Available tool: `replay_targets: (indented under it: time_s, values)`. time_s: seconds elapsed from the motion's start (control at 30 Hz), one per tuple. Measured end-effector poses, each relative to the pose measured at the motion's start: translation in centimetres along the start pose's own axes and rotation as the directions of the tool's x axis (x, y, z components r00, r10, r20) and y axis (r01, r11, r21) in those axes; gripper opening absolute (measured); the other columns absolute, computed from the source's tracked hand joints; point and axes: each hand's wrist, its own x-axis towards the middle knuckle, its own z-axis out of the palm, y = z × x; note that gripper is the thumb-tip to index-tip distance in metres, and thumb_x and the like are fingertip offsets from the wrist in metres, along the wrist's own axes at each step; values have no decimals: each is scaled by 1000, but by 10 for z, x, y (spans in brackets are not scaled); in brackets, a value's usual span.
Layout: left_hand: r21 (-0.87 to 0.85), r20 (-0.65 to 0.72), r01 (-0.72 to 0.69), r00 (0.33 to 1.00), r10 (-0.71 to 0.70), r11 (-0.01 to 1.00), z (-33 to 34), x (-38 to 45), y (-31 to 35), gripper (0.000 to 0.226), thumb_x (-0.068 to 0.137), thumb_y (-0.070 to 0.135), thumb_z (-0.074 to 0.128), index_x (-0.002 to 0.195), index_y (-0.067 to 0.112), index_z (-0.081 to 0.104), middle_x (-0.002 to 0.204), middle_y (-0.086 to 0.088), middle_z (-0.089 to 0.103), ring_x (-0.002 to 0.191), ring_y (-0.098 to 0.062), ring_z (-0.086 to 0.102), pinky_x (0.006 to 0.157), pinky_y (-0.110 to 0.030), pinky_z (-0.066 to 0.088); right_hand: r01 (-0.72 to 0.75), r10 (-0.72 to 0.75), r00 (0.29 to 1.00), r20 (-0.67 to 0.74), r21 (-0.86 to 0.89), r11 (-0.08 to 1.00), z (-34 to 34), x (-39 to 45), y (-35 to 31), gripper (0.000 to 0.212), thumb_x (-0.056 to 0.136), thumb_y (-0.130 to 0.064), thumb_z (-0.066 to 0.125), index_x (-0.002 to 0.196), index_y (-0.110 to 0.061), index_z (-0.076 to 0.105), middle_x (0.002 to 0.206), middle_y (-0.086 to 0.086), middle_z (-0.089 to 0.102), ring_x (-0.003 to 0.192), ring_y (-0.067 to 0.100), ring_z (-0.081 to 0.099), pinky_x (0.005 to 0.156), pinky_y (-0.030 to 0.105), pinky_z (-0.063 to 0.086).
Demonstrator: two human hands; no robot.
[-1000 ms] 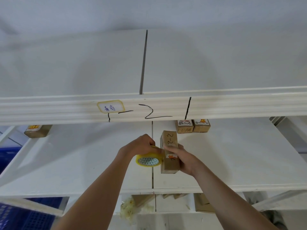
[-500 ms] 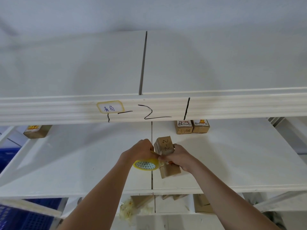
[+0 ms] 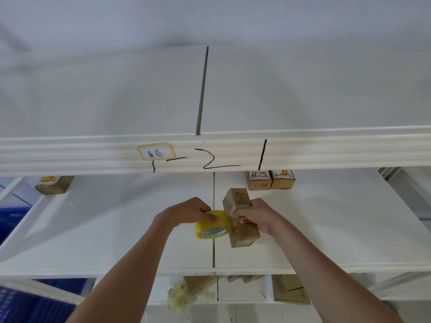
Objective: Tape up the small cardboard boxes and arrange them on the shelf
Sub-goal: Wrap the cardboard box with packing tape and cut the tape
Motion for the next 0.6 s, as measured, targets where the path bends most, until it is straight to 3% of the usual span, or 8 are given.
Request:
replay_targets:
  time_s: [0.07, 0.2, 0.37, 0.5, 0.6]
  values:
    - [-5, -6, 1, 1000, -1, 1000, -1, 1, -1, 36, 78, 58, 78, 79, 22, 76, 77, 3, 65, 76, -14, 59, 70, -27, 43, -4, 4, 1000, -6, 2, 1000, -2, 0, 0, 44, 67, -17, 91, 105, -12, 70, 96, 10, 76, 82, 20, 75, 58, 28, 59]
    - [-6, -42, 36, 998, -36, 999, 1, 4, 1, 50, 79, 58, 77, 92, 9, 76, 81, -3, 64, 77, -17, 58, 71, -30, 42, -7, 6, 1000, -14, -8, 1000, -1, 3, 2, 49, 66, -18, 90, 110, -10, 69, 99, 12, 75, 86, 22, 75, 63, 30, 61]
    - [37, -23, 74, 997, -74, 997, 2, 3, 1, 51, 74, 63, 76, 90, 15, 77, 87, -3, 70, 80, -16, 63, 72, -28, 46, -6, 6, 1000, -6, 5, 1000, 4, 1, 7, 52, 63, -19, 89, 110, -9, 69, 102, 13, 75, 89, 24, 74, 64, 31, 61]
    - [113, -106, 123, 988, -111, 986, 2, 4, -7, 50, 69, 71, 74, 76, 22, 74, 72, 5, 69, 67, -11, 65, 62, -23, 47, -12, 12, 1000, 5, 61, 998, 1, 1, 6, 42, 71, -14, 85, 109, -6, 70, 100, 16, 76, 89, 26, 76, 72, 36, 64]
    - [103, -106, 145, 985, -134, 984, 4, 6, -9, 47, 69, 72, 73, 70, 25, 70, 72, 6, 69, 69, -11, 67, 64, -23, 49, 0, -1, 1000, 13, 66, 998, -2, 1, 2, 39, 73, -13, 84, 110, -8, 71, 101, 15, 76, 91, 26, 75, 73, 36, 63]
